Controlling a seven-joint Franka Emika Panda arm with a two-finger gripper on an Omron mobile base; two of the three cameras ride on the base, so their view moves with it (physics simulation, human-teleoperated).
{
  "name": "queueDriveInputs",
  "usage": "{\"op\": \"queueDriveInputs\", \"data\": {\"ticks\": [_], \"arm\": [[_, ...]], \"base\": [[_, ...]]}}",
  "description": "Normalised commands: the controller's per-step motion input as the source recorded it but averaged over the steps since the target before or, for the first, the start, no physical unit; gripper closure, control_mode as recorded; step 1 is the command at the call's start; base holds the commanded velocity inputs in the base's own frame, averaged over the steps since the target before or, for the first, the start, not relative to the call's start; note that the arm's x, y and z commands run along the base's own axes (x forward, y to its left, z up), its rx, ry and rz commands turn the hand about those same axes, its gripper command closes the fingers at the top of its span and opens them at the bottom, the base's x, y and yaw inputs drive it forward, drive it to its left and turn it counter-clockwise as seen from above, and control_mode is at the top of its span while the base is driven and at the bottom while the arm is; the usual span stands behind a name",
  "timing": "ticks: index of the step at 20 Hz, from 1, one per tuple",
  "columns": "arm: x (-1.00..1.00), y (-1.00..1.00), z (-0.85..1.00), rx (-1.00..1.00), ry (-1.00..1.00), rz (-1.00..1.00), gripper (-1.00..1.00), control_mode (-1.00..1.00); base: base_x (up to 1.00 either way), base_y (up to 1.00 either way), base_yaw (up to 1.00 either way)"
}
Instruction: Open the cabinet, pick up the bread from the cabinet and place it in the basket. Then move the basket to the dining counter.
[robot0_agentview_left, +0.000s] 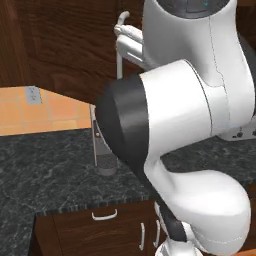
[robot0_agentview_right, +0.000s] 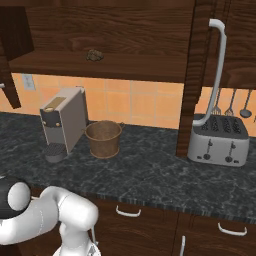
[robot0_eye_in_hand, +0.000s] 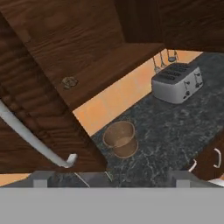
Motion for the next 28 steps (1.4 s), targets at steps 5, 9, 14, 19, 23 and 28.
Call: {"op": "queueDriveInputs", "data": {"ticks": [5, 9, 14, 19, 23, 28], "arm": [[0.03, -1.0, -0.53, 0.38, 0.12, 0.22, -1.0, -1.0], [0.62, -0.76, -0.93, 0.58, 0.33, 0.14, -1.0, -1.0], [0.8, -0.54, -0.91, 0.49, 0.21, 0.24, -1.0, -1.0], [0.89, 0.02, -0.5, 0.29, 0.02, 0.22, -1.0, -1.0], [0.88, 0.1, -0.13, 0.45, 0.07, 0.12, -1.0, -1.0], [0.57, 0.47, 0.25, 0.3, 0.07, 0.24, -1.0, -1.0]], "base": [[0.0, 0.0, 0.0], [0.0, 0.0, 0.0], [0.0, 0.0, 0.0], [0.0, 0.0, 0.0], [0.0, 0.0, 0.0], [0.0, 0.0, 0.0]]}}
